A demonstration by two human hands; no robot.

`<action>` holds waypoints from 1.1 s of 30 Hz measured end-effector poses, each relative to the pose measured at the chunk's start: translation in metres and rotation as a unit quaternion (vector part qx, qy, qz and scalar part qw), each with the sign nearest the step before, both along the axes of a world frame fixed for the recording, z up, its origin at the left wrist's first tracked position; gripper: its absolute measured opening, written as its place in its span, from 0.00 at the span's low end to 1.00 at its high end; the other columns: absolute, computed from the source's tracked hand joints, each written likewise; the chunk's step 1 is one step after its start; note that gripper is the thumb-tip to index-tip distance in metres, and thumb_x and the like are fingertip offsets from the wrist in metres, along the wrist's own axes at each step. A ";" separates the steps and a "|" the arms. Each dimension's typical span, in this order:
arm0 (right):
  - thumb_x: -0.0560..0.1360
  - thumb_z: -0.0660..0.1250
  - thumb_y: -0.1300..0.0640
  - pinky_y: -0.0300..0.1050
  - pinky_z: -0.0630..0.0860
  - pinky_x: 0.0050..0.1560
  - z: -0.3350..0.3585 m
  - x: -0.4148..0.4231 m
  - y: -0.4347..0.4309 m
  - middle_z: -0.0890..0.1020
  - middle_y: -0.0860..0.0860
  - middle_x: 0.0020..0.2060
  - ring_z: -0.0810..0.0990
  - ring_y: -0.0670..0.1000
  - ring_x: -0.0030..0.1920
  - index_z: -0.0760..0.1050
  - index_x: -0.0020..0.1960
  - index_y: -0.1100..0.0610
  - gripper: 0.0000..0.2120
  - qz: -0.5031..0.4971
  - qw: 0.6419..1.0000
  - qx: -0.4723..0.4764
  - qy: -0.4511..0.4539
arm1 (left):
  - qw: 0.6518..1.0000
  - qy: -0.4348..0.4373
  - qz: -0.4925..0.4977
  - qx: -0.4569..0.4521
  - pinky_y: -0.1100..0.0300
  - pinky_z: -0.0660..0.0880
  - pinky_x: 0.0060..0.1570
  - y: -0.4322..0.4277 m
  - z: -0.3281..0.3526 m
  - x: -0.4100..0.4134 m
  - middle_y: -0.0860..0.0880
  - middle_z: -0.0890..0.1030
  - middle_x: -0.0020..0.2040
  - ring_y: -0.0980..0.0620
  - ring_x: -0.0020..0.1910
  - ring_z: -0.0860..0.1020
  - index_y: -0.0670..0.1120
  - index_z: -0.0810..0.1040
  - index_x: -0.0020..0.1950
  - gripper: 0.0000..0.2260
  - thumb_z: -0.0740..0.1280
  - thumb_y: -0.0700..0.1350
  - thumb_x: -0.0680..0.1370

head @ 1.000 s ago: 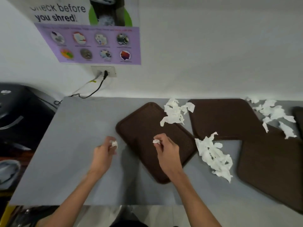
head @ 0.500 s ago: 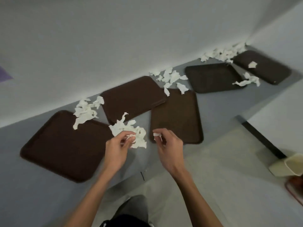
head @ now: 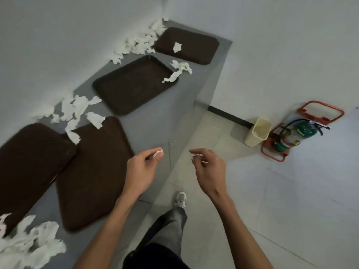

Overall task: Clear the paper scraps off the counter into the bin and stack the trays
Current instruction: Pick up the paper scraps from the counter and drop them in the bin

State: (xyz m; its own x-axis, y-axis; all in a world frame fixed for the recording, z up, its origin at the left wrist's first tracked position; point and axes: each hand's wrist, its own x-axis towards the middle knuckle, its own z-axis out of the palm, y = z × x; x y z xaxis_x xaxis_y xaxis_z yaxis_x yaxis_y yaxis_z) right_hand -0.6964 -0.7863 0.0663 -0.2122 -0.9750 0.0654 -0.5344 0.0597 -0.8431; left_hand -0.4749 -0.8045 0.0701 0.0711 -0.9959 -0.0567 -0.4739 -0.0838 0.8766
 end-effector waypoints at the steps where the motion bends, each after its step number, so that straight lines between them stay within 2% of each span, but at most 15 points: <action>1: 0.82 0.67 0.61 0.45 0.84 0.50 -0.001 -0.019 -0.017 0.85 0.45 0.51 0.86 0.42 0.45 0.86 0.57 0.47 0.13 -0.017 1.000 0.007 -0.002 | 1.000 0.005 -0.018 0.005 0.69 0.78 0.54 -0.024 -0.004 -0.020 0.57 0.87 0.53 0.66 0.51 0.83 0.51 0.85 0.62 0.13 0.71 0.55 0.81; 3: 0.82 0.68 0.62 0.41 0.84 0.51 -0.001 -0.059 -0.050 0.85 0.45 0.52 0.86 0.41 0.46 0.86 0.58 0.48 0.13 -0.048 0.999 0.017 -0.004 | 0.999 0.013 -0.047 0.016 0.62 0.79 0.60 -0.074 -0.014 -0.061 0.56 0.86 0.56 0.64 0.55 0.83 0.51 0.84 0.64 0.13 0.69 0.53 0.82; 6: 0.82 0.69 0.61 0.33 0.82 0.51 -0.001 -0.119 -0.099 0.86 0.46 0.54 0.85 0.40 0.47 0.86 0.59 0.49 0.12 -0.099 0.995 0.022 0.009 | 0.996 0.009 -0.086 0.023 0.60 0.79 0.61 -0.143 -0.018 -0.125 0.56 0.86 0.57 0.64 0.56 0.83 0.50 0.85 0.63 0.11 0.70 0.49 0.82; 9: 0.81 0.70 0.61 0.33 0.82 0.52 -0.005 -0.178 -0.135 0.85 0.45 0.55 0.85 0.41 0.50 0.86 0.61 0.49 0.12 -0.158 0.987 0.017 -0.009 | 0.992 0.012 -0.127 0.019 0.60 0.81 0.57 -0.199 -0.015 -0.192 0.56 0.87 0.53 0.63 0.52 0.84 0.49 0.87 0.60 0.10 0.73 0.46 0.80; 14: 0.80 0.72 0.62 0.32 0.82 0.51 -0.029 -0.283 -0.190 0.86 0.46 0.54 0.85 0.40 0.49 0.86 0.60 0.50 0.12 -0.232 0.972 0.017 -0.033 | 0.984 0.026 -0.168 0.052 0.58 0.83 0.47 -0.272 -0.030 -0.304 0.56 0.87 0.40 0.59 0.41 0.85 0.49 0.87 0.53 0.06 0.75 0.42 0.77; 18: 0.79 0.72 0.62 0.28 0.79 0.50 -0.064 -0.381 -0.235 0.85 0.45 0.53 0.85 0.43 0.49 0.86 0.60 0.50 0.12 -0.256 0.965 0.042 -0.022 | 0.981 0.013 -0.182 0.061 0.66 0.80 0.43 -0.323 -0.056 -0.401 0.57 0.86 0.43 0.62 0.42 0.84 0.49 0.85 0.54 0.07 0.76 0.42 0.77; 21: 0.80 0.72 0.61 0.26 0.78 0.49 -0.112 -0.465 -0.278 0.84 0.46 0.55 0.84 0.43 0.49 0.86 0.60 0.49 0.12 -0.248 0.966 0.069 0.002 | 0.984 0.016 -0.167 0.062 0.71 0.77 0.41 -0.361 -0.094 -0.478 0.57 0.86 0.44 0.62 0.43 0.84 0.50 0.83 0.54 0.08 0.76 0.44 0.77; 23: 0.80 0.72 0.60 0.29 0.79 0.50 -0.154 -0.521 -0.313 0.84 0.47 0.56 0.83 0.43 0.49 0.86 0.59 0.48 0.12 -0.241 0.966 0.093 0.010 | 0.984 0.008 -0.159 0.075 0.69 0.78 0.41 -0.387 -0.125 -0.532 0.57 0.85 0.44 0.61 0.43 0.84 0.50 0.83 0.52 0.06 0.76 0.46 0.77; 26: 0.80 0.72 0.61 0.38 0.84 0.50 -0.220 -0.597 -0.359 0.83 0.47 0.56 0.83 0.41 0.47 0.86 0.57 0.48 0.11 -0.218 0.966 0.136 0.024 | 0.984 -0.001 -0.147 0.098 0.67 0.80 0.42 -0.420 -0.179 -0.616 0.58 0.85 0.42 0.62 0.42 0.83 0.50 0.83 0.49 0.05 0.77 0.49 0.77; 29: 0.80 0.71 0.59 0.44 0.85 0.52 -0.285 -0.660 -0.397 0.79 0.46 0.56 0.83 0.45 0.49 0.85 0.55 0.47 0.10 -0.181 0.966 0.178 0.047 | 0.981 -0.012 -0.143 0.132 0.62 0.80 0.43 -0.449 -0.245 -0.695 0.58 0.85 0.40 0.62 0.41 0.83 0.51 0.83 0.47 0.04 0.77 0.48 0.76; 31: 0.80 0.71 0.60 0.44 0.85 0.54 -0.331 -0.697 -0.423 0.77 0.47 0.57 0.81 0.46 0.51 0.85 0.56 0.48 0.09 -0.159 0.964 0.208 0.050 | 0.974 -0.021 -0.144 0.171 0.60 0.81 0.44 -0.467 -0.297 -0.740 0.58 0.85 0.42 0.61 0.42 0.83 0.51 0.83 0.47 0.04 0.76 0.48 0.76; 33: 0.80 0.72 0.61 0.39 0.83 0.55 -0.380 -0.730 -0.448 0.77 0.48 0.57 0.80 0.46 0.50 0.85 0.56 0.49 0.09 -0.125 0.961 0.234 0.076 | 0.967 -0.039 -0.140 0.209 0.57 0.81 0.45 -0.483 -0.355 -0.774 0.55 0.85 0.43 0.57 0.43 0.83 0.51 0.82 0.47 0.04 0.76 0.48 0.77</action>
State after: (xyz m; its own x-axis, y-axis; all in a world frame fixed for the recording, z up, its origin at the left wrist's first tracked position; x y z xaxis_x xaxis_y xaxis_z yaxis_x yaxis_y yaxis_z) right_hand -1.4259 -1.2344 -0.3132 -0.4662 -0.8249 -0.3198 -0.5686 0.5562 -0.6060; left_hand -1.2491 -1.2875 -0.2853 -0.1776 -0.8676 -0.4644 -0.5920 -0.2828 0.7547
